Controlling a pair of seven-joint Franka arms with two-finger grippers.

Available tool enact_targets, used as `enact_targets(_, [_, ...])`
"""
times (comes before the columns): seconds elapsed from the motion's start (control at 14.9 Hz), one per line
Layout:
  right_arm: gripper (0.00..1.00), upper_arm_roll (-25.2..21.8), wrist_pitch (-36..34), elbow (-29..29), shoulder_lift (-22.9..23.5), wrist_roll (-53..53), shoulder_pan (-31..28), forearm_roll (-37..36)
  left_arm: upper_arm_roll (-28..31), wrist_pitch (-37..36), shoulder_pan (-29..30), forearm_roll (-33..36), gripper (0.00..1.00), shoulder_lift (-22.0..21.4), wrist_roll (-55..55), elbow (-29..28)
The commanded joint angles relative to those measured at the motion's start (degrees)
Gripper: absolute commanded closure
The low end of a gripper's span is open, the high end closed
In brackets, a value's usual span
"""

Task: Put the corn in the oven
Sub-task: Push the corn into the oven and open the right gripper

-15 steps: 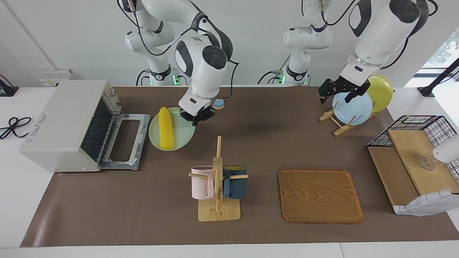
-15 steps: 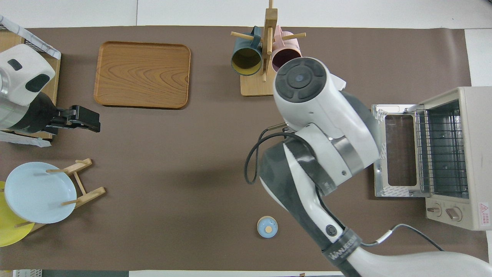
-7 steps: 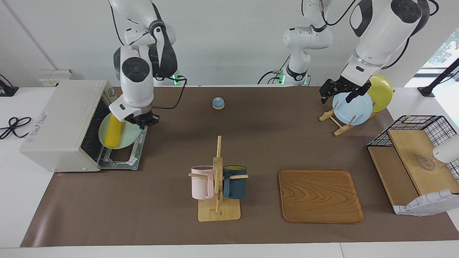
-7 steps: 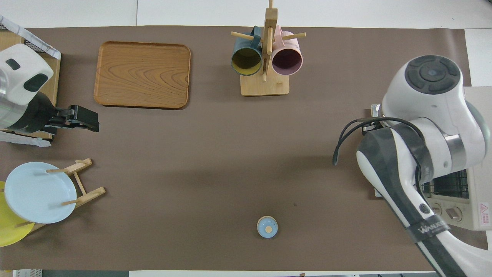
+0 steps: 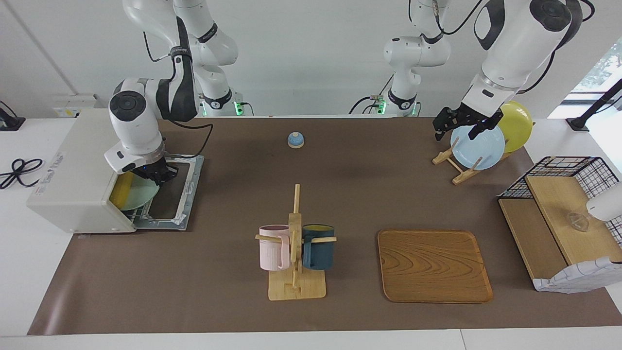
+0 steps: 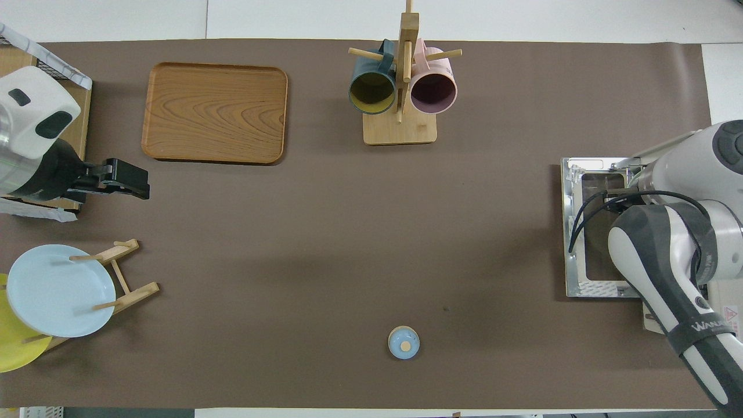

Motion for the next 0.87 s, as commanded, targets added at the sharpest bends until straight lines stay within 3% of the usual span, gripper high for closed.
enact_targets(0.0, [1.0, 0.8, 2.2, -2.5, -2.0, -0.3, -1.9, -0.3, 0.0, -0.6, 0.1, 0.9, 0.0, -0.8, -0.2, -0.4])
enact_targets(0.47, [1.0, 0.9, 2.4, -4.3, -2.4, -0.4, -3.1, 0.7, 0.0, -0.6, 0.1, 0.9, 0.0, -0.8, -0.2, -0.4])
enact_targets(0.54, [0.95, 0.8, 2.4, -4.3, -2.4, -0.4, -3.1, 1.1, 0.0, -0.6, 0.1, 0.9, 0.0, -0.8, -0.2, -0.4])
enact_targets(0.67, [0.72, 0.8, 2.3, -4.3, -2.4, -0.4, -3.0, 2.1, 0.0, -0.6, 0.1, 0.9, 0.0, -0.8, -0.2, -0.4])
enact_targets(0.81, [0.65, 0.9, 2.2, -4.2, -2.4, -0.4, -2.9, 2.6, 0.0, -0.6, 0.1, 0.9, 0.0, -0.8, -0.2, -0.4])
